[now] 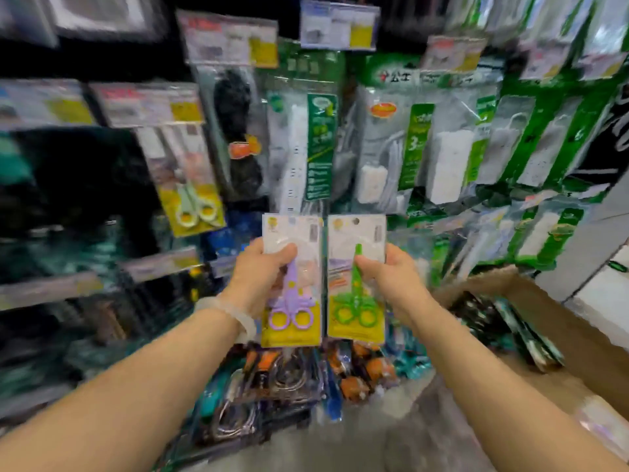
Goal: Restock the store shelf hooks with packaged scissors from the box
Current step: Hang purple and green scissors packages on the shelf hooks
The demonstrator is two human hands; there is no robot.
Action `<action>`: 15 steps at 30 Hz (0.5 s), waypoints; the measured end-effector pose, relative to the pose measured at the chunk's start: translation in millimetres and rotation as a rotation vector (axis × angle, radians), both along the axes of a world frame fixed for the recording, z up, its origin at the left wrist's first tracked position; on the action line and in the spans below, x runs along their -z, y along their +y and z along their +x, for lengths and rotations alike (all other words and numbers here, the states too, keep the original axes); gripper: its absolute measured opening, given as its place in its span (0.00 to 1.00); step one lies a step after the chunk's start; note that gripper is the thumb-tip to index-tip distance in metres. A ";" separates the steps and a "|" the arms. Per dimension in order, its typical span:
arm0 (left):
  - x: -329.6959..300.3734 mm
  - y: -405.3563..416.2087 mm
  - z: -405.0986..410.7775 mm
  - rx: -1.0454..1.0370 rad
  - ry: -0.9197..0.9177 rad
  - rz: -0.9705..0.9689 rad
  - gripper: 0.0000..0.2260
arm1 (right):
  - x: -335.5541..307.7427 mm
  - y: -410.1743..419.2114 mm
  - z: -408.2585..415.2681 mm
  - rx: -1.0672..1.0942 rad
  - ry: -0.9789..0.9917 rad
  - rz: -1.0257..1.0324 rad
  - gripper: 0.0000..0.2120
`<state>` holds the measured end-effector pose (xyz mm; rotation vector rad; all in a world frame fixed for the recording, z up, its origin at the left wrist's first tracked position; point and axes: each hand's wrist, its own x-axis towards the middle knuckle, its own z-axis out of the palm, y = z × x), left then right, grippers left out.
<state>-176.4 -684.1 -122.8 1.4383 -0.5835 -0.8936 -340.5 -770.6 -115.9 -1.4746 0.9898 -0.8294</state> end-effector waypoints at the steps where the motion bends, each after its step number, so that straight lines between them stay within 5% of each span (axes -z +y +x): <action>1: -2.8 29.3 22.2 -0.040 -0.008 0.000 0.09 | -2.1 23.6 28.3 -0.047 -0.018 -0.003 0.09; 13: -56.2 377.2 191.7 -0.708 -0.076 -0.100 0.05 | -33.2 303.7 296.2 -0.684 -0.131 -0.041 0.15; 15: -61.9 422.3 209.2 -0.817 -0.084 -0.121 0.04 | -40.8 344.9 327.7 -0.794 -0.150 -0.046 0.10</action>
